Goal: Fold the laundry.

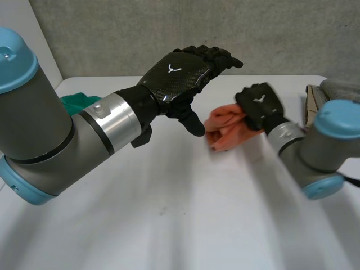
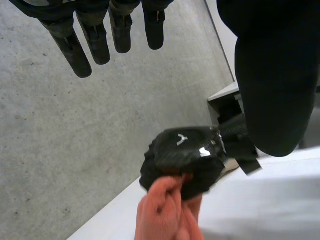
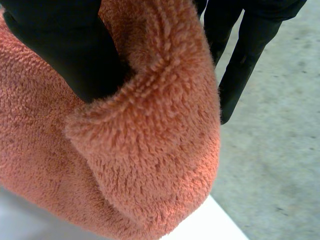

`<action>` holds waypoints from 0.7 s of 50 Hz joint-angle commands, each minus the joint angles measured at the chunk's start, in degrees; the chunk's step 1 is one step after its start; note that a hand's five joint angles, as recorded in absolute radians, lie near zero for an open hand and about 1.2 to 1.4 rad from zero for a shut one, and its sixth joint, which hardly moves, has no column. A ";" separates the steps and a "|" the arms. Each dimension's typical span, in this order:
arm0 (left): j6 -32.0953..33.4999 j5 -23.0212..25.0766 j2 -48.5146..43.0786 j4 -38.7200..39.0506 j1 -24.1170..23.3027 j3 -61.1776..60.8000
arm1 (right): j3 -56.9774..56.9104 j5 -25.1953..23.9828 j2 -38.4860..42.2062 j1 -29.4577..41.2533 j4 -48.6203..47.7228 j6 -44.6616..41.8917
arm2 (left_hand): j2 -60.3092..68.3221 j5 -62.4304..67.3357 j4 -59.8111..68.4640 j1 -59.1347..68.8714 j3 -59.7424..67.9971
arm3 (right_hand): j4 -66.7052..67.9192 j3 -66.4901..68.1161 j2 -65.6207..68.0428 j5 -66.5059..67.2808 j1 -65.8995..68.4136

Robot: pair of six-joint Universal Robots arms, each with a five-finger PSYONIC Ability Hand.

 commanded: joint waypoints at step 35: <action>0.00 -0.03 -0.51 -0.02 -0.32 0.41 | -35.59 -19.73 28.61 -36.45 -20.27 29.28 | 0.41 -0.60 0.57 0.27 0.16 | 11.50 14.36 14.55 17.20 21.57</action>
